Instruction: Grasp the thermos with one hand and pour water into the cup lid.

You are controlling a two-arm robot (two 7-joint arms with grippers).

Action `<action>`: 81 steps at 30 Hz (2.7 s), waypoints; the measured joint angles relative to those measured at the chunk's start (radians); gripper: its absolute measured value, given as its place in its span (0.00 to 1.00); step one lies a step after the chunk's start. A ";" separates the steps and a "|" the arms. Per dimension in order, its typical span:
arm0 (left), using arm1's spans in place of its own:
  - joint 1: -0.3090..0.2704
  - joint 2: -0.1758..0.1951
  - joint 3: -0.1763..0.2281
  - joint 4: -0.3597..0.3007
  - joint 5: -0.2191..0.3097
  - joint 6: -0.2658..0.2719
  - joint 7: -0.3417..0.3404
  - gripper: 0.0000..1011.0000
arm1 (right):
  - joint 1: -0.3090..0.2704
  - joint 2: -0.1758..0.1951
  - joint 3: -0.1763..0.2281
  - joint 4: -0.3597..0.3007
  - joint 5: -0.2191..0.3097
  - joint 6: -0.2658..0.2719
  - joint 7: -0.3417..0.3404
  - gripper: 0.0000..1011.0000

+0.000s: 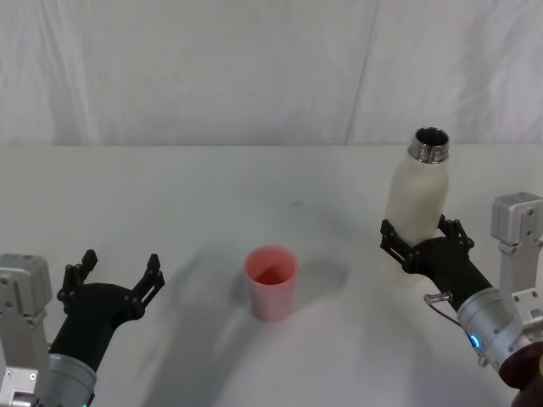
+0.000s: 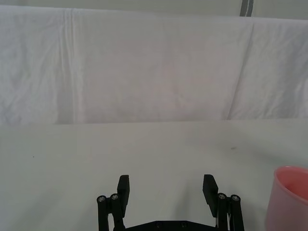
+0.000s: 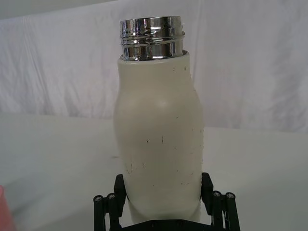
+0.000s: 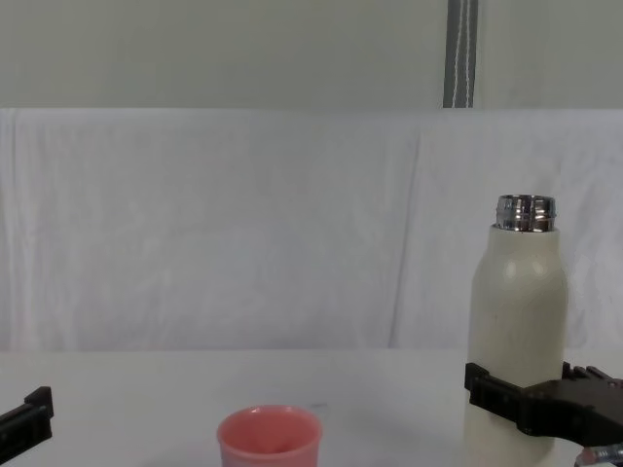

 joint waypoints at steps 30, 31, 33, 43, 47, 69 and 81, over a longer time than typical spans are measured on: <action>0.000 0.000 0.000 0.000 0.000 0.000 0.000 0.99 | 0.000 0.037 -0.009 -0.075 -0.041 0.020 -0.007 0.94; 0.000 0.000 0.000 0.000 0.000 0.000 0.000 0.99 | 0.000 0.042 -0.009 -0.083 -0.047 0.023 -0.007 0.94; 0.000 0.000 0.000 0.000 0.000 0.000 0.000 0.99 | -0.002 0.048 -0.009 -0.093 -0.056 0.026 -0.008 0.94; 0.000 0.000 0.000 0.000 0.000 0.000 0.000 0.99 | -0.025 0.104 -0.014 -0.173 -0.162 0.047 -0.028 0.94; 0.000 0.000 0.000 0.000 0.000 0.000 0.000 0.99 | -0.044 0.124 -0.011 -0.203 -0.202 0.055 -0.029 0.94; 0.000 0.000 0.000 0.000 0.000 0.000 0.000 0.99 | -0.111 0.182 -0.034 -0.306 -0.471 0.062 -0.061 0.94; 0.000 0.000 0.000 0.000 0.000 0.000 0.000 0.99 | -0.101 0.196 -0.079 -0.314 -0.627 0.060 -0.068 0.94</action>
